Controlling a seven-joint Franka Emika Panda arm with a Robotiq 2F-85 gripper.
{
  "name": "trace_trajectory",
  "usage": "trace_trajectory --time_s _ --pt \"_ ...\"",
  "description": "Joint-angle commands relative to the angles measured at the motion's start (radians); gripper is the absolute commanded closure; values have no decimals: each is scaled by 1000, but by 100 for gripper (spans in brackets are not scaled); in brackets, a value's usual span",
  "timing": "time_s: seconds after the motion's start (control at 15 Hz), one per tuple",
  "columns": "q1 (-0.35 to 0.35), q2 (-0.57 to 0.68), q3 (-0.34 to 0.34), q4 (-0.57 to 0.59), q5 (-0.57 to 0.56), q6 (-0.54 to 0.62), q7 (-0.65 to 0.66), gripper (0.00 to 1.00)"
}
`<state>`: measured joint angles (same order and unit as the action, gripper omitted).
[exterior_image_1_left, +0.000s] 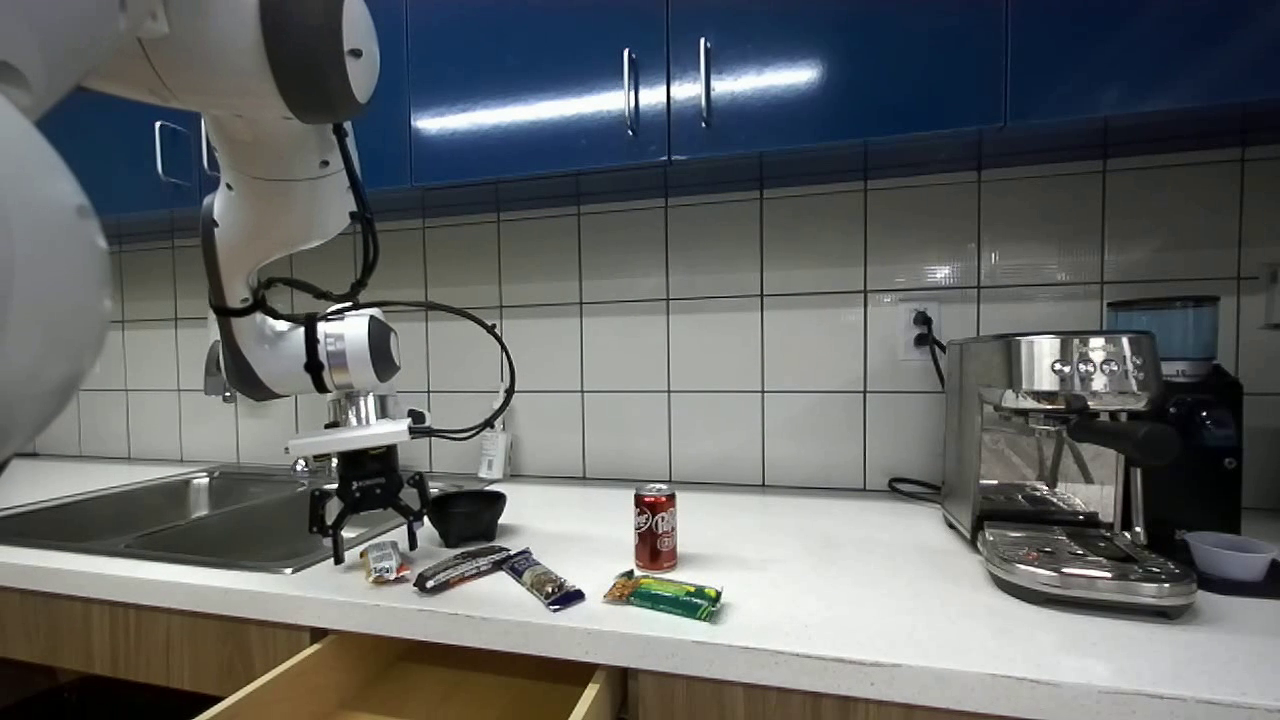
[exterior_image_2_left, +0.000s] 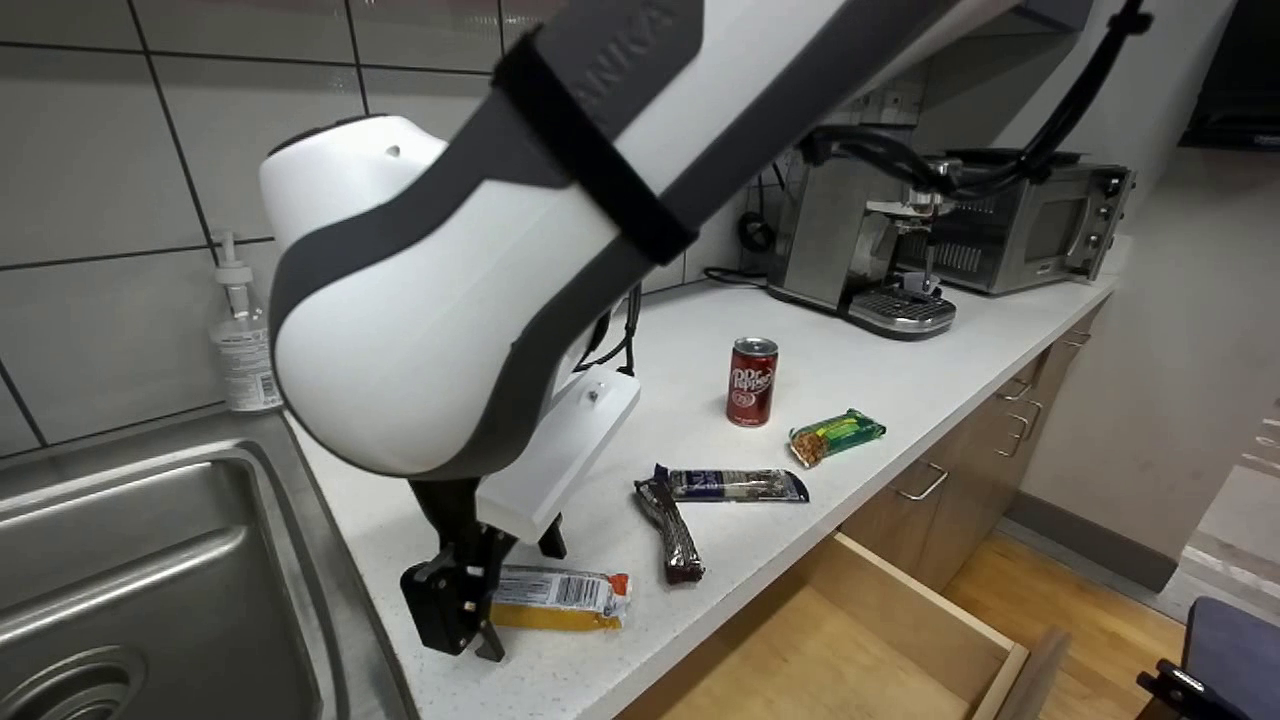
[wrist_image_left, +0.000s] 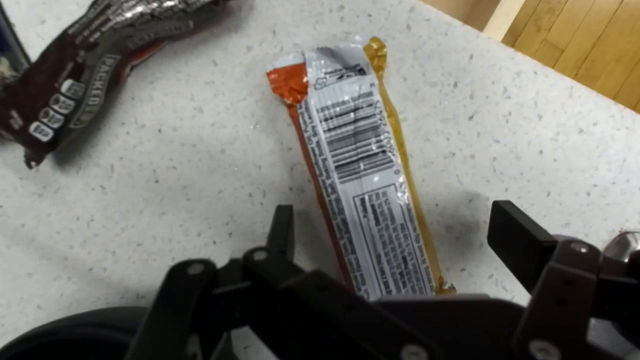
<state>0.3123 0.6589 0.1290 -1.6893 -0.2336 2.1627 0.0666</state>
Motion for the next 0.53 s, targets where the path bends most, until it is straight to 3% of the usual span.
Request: trace_trajectory --time_s 0.0,0.47 --pt "-1 28 -8 50 3 -18 -16 0" --pt "-11 34 -15 65 8 -13 -25 1"
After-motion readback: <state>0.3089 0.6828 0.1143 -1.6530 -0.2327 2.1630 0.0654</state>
